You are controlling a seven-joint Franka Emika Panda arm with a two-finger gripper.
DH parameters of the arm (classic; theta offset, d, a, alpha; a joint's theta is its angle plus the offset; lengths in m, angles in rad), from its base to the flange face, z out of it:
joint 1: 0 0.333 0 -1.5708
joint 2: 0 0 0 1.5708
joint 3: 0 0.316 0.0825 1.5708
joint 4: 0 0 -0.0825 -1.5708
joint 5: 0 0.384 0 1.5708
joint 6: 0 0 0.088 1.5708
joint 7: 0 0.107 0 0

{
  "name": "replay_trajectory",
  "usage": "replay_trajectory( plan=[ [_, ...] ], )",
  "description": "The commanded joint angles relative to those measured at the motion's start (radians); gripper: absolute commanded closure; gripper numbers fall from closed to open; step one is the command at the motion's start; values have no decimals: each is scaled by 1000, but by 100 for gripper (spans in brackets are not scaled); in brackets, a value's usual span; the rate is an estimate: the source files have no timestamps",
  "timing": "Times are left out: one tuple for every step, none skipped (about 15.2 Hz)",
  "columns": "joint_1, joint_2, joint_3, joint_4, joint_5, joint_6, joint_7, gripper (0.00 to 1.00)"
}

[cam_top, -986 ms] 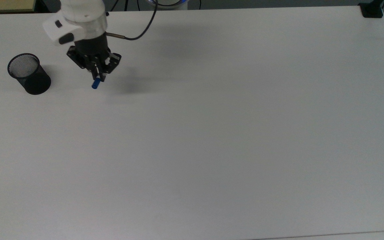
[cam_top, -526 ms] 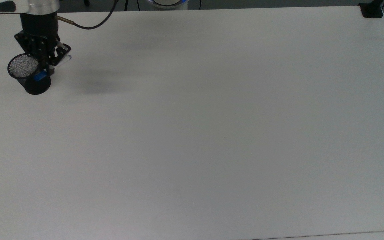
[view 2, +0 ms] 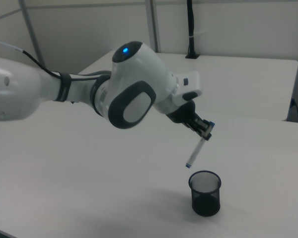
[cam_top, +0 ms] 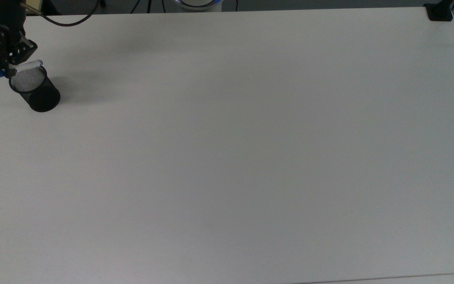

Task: Insert the marker
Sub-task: 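Lower the marker into the pen cup and open the gripper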

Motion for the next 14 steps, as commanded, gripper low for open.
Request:
replay_trajectory(
  plan=[
    [-35, 21, -4, -41, -16, 101, -18, 89],
    [-41, 29, -4, -41, -16, 122, -19, 89],
    [-46, 38, -4, -41, -16, 133, -19, 89],
    [-53, 41, -4, -41, -16, 135, -19, 89],
    [-56, 50, -4, -41, -16, 135, -19, 88],
    [-55, 52, -4, -41, -16, 135, -19, 87],
    [-55, 53, -4, -43, -16, 135, -19, 81],
    [-55, 59, -4, -47, -16, 135, -19, 78],
    [-52, 62, -4, -47, -16, 135, -19, 76],
    [-49, 62, -4, -47, -16, 133, -18, 73],
    [-47, 62, -4, -47, -18, 130, -18, 66],
    [-44, 61, -4, -47, -16, 127, -15, 43],
    [-41, 61, -2, -47, -16, 124, -9, 11],
    [-36, 61, 4, -47, -16, 122, -1, 0]
  ],
)
